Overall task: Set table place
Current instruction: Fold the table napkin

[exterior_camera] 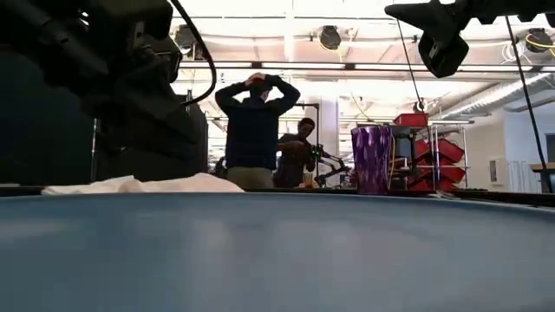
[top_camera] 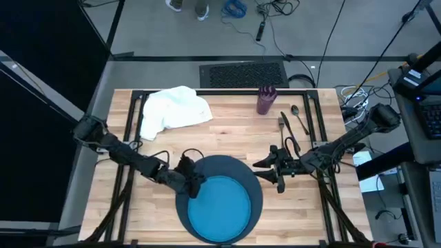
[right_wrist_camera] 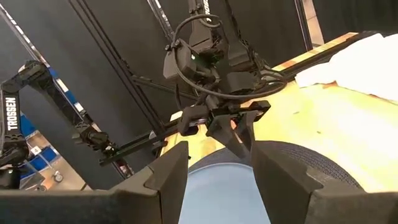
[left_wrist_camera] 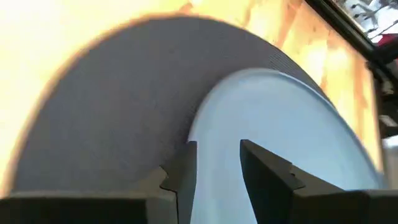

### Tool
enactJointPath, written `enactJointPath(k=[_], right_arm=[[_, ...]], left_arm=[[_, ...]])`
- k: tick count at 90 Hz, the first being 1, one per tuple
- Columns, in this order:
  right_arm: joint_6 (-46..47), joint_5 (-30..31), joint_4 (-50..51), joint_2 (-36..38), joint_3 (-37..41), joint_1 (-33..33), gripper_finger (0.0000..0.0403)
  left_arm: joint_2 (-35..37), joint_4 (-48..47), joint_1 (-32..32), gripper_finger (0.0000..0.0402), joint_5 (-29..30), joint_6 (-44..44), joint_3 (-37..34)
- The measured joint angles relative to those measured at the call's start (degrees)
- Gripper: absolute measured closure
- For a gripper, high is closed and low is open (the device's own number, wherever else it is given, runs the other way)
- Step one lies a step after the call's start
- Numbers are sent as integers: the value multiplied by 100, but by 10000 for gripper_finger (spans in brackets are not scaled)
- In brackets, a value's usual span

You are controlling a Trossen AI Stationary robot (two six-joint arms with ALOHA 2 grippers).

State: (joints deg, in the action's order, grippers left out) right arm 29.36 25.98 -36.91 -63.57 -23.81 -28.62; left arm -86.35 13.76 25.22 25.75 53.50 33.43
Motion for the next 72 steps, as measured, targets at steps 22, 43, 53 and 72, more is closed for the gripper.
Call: enactJointPath(k=[22, 43, 53, 72], right_arm=[[0, 105, 96, -22, 0, 0, 241], [-19, 146, 525, -22, 0, 92, 241], [-207, 144, 686, -22, 2, 312, 241], [-743, -238, 775, -30, 2, 1338, 241]], left_arm=[[616, 228, -491, 294, 637, -1822, 90], [1630, 476, -619, 294, 905, -3625, 87], [2061, 131, -761, 294, 1203, -4178, 85], [2306, -649, -1721, 294, 932, -4192, -26]])
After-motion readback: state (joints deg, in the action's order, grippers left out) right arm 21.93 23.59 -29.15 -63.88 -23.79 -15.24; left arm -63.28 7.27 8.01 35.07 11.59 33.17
